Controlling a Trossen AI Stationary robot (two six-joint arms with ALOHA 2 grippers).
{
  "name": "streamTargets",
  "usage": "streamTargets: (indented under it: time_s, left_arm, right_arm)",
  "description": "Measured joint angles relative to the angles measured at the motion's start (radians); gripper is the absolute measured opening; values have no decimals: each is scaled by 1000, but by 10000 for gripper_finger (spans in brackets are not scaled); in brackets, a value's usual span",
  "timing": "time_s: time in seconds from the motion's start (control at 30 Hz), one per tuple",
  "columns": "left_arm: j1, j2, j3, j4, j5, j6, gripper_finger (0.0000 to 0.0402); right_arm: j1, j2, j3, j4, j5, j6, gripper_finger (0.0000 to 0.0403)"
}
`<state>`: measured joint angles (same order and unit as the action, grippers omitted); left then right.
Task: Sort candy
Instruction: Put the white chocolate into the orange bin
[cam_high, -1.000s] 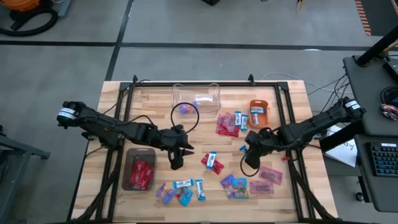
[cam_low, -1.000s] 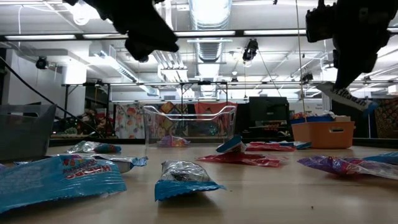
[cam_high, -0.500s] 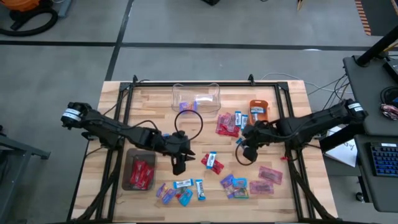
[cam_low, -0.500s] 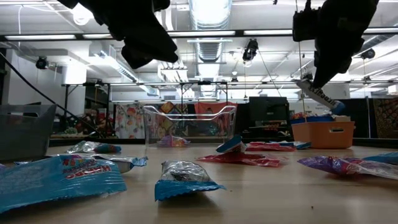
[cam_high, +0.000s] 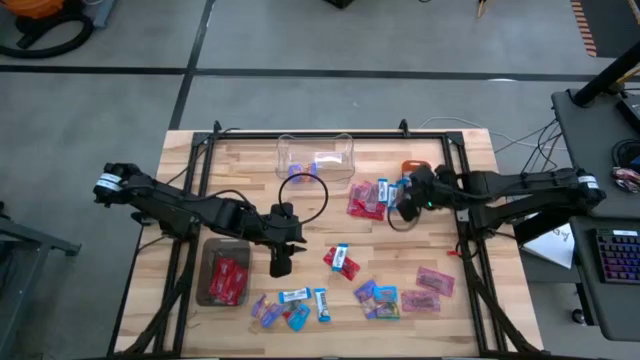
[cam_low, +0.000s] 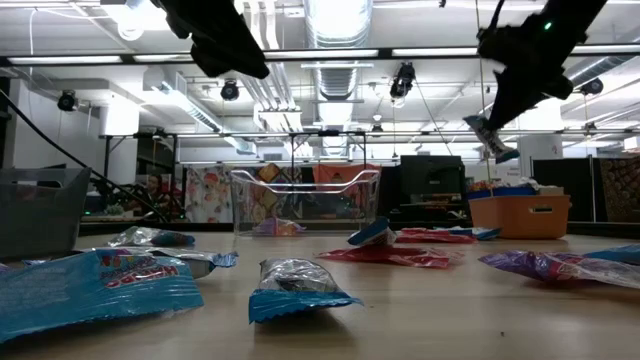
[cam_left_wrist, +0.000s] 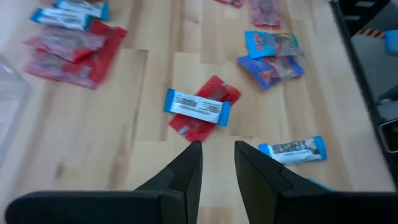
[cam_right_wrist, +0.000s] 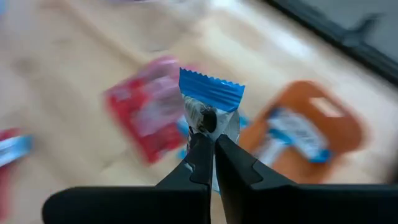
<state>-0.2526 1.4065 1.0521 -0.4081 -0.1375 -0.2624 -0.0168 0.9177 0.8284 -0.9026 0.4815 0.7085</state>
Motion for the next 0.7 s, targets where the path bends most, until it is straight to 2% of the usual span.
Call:
streamTargets:
  time_s: [0.2,0.33,0.5,0.7]
  left_arm:
    - [1,-3,83,-158,-39,10,78]
    - [0,-3,100,-183,-39,10,78]
    - [0,-2,92,-186,-39,4,78]
    - [0,14,91,-146,-39,-8,78]
  right_arm:
    - [-213,73,0,-66,16,-54,9]
    - [-321,131,-1,-96,17,-63,9]
    - [-358,171,-2,-78,12,-104,18]
    - [-361,186,-2,-81,-18,-104,65]
